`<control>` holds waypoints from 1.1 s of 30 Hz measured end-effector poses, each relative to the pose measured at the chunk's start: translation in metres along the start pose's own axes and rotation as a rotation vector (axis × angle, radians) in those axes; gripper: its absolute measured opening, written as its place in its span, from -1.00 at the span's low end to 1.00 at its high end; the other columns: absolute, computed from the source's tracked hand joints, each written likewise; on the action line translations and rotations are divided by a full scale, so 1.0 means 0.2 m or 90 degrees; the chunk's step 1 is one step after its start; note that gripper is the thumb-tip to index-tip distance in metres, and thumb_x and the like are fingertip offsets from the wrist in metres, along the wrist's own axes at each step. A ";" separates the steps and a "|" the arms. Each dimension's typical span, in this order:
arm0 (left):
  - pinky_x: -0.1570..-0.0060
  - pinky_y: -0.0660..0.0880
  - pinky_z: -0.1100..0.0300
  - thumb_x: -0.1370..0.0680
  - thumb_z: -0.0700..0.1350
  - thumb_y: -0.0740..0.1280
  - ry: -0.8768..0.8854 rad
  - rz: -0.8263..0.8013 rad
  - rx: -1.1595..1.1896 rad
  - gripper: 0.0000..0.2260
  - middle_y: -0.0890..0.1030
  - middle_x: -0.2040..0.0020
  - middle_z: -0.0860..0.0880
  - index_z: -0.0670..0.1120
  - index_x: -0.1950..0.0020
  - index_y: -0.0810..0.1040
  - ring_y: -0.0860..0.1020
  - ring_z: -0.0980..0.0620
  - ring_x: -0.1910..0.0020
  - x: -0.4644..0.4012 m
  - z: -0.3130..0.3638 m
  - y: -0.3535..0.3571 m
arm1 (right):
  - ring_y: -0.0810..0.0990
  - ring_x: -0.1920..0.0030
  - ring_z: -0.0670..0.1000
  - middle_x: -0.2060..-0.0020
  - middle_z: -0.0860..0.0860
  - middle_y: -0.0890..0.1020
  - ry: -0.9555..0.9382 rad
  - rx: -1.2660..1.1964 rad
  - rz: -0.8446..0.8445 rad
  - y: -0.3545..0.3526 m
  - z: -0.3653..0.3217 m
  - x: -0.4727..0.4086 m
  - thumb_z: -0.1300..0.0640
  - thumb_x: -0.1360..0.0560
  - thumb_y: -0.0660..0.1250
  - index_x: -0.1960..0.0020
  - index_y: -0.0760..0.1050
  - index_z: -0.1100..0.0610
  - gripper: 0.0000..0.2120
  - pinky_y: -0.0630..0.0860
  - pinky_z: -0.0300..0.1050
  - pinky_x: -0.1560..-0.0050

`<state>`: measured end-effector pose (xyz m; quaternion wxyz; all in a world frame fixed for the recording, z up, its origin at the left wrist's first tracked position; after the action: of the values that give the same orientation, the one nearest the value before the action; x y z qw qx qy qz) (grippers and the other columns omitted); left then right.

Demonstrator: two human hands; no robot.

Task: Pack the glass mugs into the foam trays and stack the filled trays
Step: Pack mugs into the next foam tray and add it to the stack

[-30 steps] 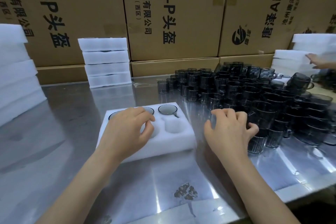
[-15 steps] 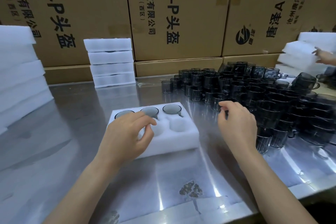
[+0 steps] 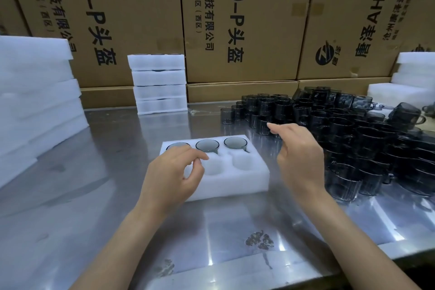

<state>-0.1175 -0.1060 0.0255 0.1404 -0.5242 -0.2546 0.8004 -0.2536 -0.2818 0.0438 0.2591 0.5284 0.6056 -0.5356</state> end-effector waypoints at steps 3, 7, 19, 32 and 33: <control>0.24 0.52 0.09 -0.44 -0.01 0.10 -0.008 0.006 0.014 -0.68 0.58 0.24 0.14 0.01 0.09 0.65 0.53 0.10 0.20 0.00 -0.01 -0.02 | 0.62 0.07 0.17 0.12 0.09 0.67 -0.040 -0.054 0.010 0.02 -0.12 -0.04 0.53 -0.31 0.20 -0.07 0.63 0.23 -0.56 0.55 -0.03 0.16; 0.14 0.51 0.11 -0.43 0.08 0.17 -0.015 0.007 0.051 -0.66 0.54 0.11 0.23 0.05 -0.12 0.58 0.51 0.16 0.15 -0.01 -0.04 -0.03 | 0.63 0.13 0.02 0.19 0.00 0.66 -0.027 -0.271 0.016 0.04 -0.29 -0.12 0.43 -0.40 0.21 0.02 0.65 0.19 -0.68 0.54 -0.09 0.15; -0.05 0.49 0.23 -0.31 0.15 0.47 -0.106 -0.057 0.210 -0.54 0.59 -0.02 0.23 0.12 -0.16 0.47 0.56 0.18 -0.01 -0.02 -0.14 0.04 | 0.52 0.34 -0.07 0.29 0.06 0.63 0.275 -0.887 -0.271 0.30 -0.54 -0.14 0.39 -0.50 0.09 0.15 0.63 0.20 -0.66 0.49 -0.20 0.29; -0.12 0.47 0.25 -0.30 0.05 0.48 -0.206 -0.087 0.551 -0.68 0.64 -0.13 0.06 0.17 -0.05 0.64 0.57 0.12 -0.13 -0.06 -0.17 -0.04 | 0.60 -0.12 -0.01 -0.16 -0.03 0.59 0.459 -0.927 -0.688 0.47 -0.47 0.05 -0.22 -0.49 0.20 -0.23 0.50 0.01 -0.56 0.57 -0.10 0.01; -0.16 0.44 0.23 -0.31 0.07 0.48 -0.205 -0.097 0.534 -0.69 0.60 -0.18 0.08 0.19 -0.05 0.64 0.54 0.13 -0.19 -0.06 -0.17 -0.04 | 0.59 -0.14 0.02 -0.17 0.00 0.59 0.461 -0.974 -0.722 0.47 -0.48 0.06 -0.24 -0.46 0.21 -0.24 0.51 0.02 -0.53 0.57 -0.11 0.01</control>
<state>-0.0819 -0.0972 0.0278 0.3577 -0.2706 0.0350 0.8931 -0.1464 -0.2004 0.0256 0.0364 -0.0133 0.9889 0.1433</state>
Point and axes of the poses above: each hand's wrist, its own x-axis away from the middle knuckle, its own y-axis out of the palm, z = x × y, the point moved 6 cm from there along -x, towards the middle knuckle
